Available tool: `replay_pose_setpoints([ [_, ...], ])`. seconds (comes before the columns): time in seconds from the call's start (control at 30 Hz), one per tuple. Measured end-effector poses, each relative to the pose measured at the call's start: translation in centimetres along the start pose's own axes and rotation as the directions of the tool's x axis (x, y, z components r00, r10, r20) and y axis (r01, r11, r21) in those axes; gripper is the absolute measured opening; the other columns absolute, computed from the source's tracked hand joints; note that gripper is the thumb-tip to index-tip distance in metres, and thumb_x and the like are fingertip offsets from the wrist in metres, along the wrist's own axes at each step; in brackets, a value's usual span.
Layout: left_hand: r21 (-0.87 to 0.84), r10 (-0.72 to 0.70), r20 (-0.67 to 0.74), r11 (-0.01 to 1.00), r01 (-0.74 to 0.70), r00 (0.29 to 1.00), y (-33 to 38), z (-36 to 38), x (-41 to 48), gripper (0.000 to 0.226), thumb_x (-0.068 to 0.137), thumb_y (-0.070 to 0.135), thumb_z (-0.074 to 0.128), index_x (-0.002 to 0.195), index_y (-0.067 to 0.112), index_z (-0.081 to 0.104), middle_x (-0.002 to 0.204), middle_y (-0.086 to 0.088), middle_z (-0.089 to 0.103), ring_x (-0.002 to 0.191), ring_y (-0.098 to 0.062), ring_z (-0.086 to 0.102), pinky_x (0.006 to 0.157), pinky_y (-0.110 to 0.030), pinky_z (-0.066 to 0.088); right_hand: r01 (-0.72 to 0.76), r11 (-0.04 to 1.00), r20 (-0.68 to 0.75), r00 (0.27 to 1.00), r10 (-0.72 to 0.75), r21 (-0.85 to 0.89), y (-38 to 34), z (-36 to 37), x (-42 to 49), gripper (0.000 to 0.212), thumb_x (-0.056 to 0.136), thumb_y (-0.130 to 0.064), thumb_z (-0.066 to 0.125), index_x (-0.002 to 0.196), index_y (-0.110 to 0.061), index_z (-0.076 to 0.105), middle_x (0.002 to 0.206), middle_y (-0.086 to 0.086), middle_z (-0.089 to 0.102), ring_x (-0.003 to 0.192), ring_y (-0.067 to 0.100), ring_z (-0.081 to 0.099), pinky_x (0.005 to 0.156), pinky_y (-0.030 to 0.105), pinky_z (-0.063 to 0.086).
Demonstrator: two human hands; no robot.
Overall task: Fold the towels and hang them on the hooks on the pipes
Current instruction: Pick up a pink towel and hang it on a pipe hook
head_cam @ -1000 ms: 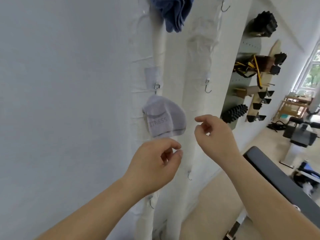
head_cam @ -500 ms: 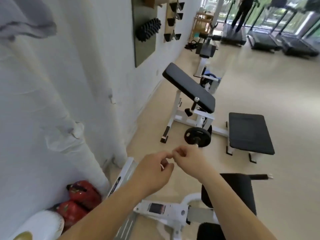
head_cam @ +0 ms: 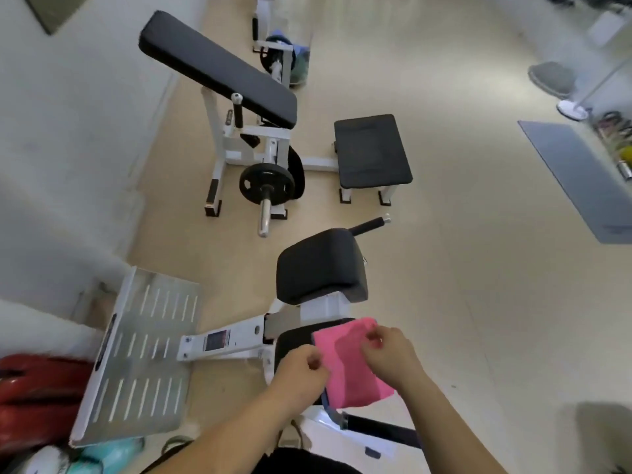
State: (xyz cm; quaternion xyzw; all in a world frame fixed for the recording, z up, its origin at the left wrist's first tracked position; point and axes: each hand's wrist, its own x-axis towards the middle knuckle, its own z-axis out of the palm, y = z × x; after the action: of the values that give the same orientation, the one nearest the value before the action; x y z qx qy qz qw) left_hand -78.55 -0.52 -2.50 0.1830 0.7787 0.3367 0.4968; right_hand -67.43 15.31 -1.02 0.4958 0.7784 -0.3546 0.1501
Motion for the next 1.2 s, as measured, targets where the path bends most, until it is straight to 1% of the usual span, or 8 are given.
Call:
replay_pose_setpoints([
  [0.23,-0.284,-0.197,-0.055,0.943,0.174,0.979,-1.6,3.8,1.7,0.019,0.097,0.018,0.065,0.109,0.022,0.051,0.105,-0.004,0.064,0.098,-0.020,0.064,0.094,-0.044,0.057,-0.046,0.922,0.167,0.986,-0.020,0.383,3.9,2.2,-2.3,0.009,0.099,-0.015,0.061,0.108,-0.013,0.060,0.121,0.009,0.053,0.097,0.015,0.060,0.063,0.013,0.056],
  [0.3,-0.357,-0.221,-0.032,0.913,0.196,0.975,-1.4,3.9,2.4,0.019,0.096,0.018,0.067,0.112,0.019,0.056,0.108,-0.006,0.066,0.100,-0.022,0.066,0.087,-0.045,0.060,-0.074,0.888,0.186,0.983,-0.013,0.453,4.3,2.3,-2.3,0.028,0.100,-0.018,0.063,0.126,-0.012,0.055,0.129,0.003,0.049,0.109,0.015,0.056,0.060,0.004,0.050],
  [0.5,-0.385,-0.206,0.017,0.902,0.197,0.978,0.0,4.6,3.3,0.027,0.088,0.022,0.077,0.109,0.016,0.062,0.109,-0.006,0.067,0.095,-0.023,0.065,0.067,-0.032,0.055,-0.136,0.824,0.190,0.981,0.035,0.551,6.3,2.7,-1.8,0.040,0.103,-0.010,0.056,0.142,-0.013,0.053,0.146,0.002,0.047,0.121,0.018,0.054,0.072,0.013,0.048],
  [0.67,-0.319,-0.087,0.097,0.941,0.113,0.991,3.0,5.7,2.4,0.023,0.086,0.024,0.073,0.107,0.022,0.061,0.113,-0.003,0.063,0.106,-0.025,0.061,0.095,-0.046,0.056,-0.118,0.788,0.095,0.993,0.075,0.604,6.4,1.5,-1.9,0.037,0.100,-0.013,0.059,0.136,-0.019,0.055,0.142,0.003,0.056,0.125,0.021,0.058,0.087,0.024,0.051],
  [0.83,-0.269,0.198,0.121,0.950,-0.160,0.973,6.9,3.8,0.2,0.014,0.090,0.025,0.068,0.102,0.026,0.061,0.104,-0.004,0.071,0.095,-0.019,0.065,0.079,-0.031,0.049,0.293,0.899,-0.146,0.955,-0.259,0.325,3.8,-4.8,-3.3,0.086,0.074,-0.008,0.069,0.149,-0.038,0.040,0.154,-0.010,0.029,0.146,0.008,0.023,0.116,0.032,0.027],
  [0.9,-0.183,0.310,0.130,0.941,-0.285,0.942,8.7,1.3,-0.8,0.013,0.090,0.029,0.069,0.101,0.031,0.062,0.101,0.000,0.073,0.096,-0.019,0.069,0.080,-0.035,0.053,0.393,0.878,-0.052,0.917,-0.395,0.274,1.3,-8.1,-3.7,0.076,0.066,-0.017,0.067,0.132,-0.049,0.047,0.144,-0.016,0.043,0.141,0.007,0.036,0.116,0.035,0.036],
  [1.0,-0.098,0.425,0.132,0.905,-0.414,0.896,10.8,-3.6,-2.6,0.016,0.092,0.025,0.072,0.106,0.031,0.067,0.101,0.004,0.075,0.097,-0.016,0.072,0.084,-0.037,0.059,0.381,0.864,0.096,0.897,-0.432,0.328,-2.7,-11.4,-4.0,0.048,0.072,-0.028,0.078,0.116,-0.038,0.063,0.112,-0.009,0.068,0.104,0.014,0.067,0.085,0.037,0.061],
  [1.2,-0.053,0.400,-0.055,0.914,-0.403,0.915,9.9,-15.0,-7.1,0.029,0.083,0.021,0.084,0.109,0.028,0.073,0.103,0.000,0.078,0.096,-0.016,0.076,0.085,-0.041,0.064,0.451,0.743,0.091,0.823,-0.561,0.494,-12.3,-10.8,-3.2,0.037,0.089,-0.050,0.073,0.099,-0.014,0.068,0.090,0.008,0.068,0.083,0.022,0.064,0.073,0.038,0.051],
])
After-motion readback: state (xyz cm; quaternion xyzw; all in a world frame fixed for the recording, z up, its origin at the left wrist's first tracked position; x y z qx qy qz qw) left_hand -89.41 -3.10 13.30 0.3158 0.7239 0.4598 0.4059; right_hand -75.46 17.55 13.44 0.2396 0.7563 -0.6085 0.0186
